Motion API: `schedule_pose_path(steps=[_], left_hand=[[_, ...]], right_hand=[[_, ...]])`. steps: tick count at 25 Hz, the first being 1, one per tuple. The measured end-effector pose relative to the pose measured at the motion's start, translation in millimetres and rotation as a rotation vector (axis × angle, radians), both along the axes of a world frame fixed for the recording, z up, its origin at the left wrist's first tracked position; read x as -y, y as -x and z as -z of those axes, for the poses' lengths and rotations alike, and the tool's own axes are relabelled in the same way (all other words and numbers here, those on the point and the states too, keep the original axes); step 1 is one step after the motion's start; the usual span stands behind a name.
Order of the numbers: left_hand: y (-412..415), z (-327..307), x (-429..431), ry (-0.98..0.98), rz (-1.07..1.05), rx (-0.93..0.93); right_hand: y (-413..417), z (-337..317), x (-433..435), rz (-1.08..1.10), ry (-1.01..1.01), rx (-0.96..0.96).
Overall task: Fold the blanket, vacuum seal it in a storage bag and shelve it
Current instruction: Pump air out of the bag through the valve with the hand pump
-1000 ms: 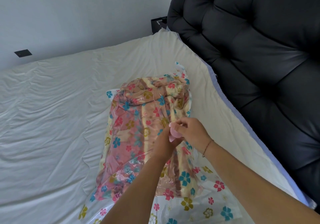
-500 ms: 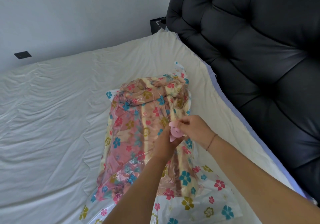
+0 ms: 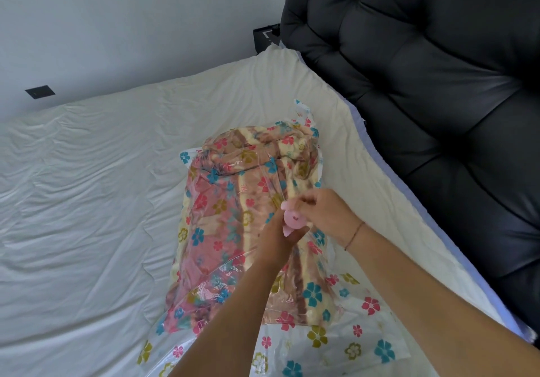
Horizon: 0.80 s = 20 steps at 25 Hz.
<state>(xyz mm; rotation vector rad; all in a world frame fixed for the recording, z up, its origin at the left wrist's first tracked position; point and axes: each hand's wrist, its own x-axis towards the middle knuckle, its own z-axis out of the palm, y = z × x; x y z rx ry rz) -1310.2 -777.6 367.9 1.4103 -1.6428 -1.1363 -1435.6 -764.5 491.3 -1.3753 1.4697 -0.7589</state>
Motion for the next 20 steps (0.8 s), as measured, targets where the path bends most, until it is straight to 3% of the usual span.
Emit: schedule_pose_path(steps=[3, 5, 10, 16, 20], left_hand=[[-1, -3, 5, -0.026, -0.011, -0.013], [0, -4, 5, -0.026, 0.003, -0.012], [2, 1, 0, -0.020, 0.020, 0.017], [0, -3, 5, -0.023, 0.005, -0.010], [1, 0, -1, -0.026, 0.034, 0.035]], right_hand=[[13, -64, 8, 0.009, 0.187, 0.166], [19, -72, 12, -0.002, 0.249, 0.255], [1, 4, -1, -0.002, -0.038, -0.022], [20, -73, 10, -0.067, 0.212, 0.232], [5, -5, 0, -0.095, -0.026, -0.026]])
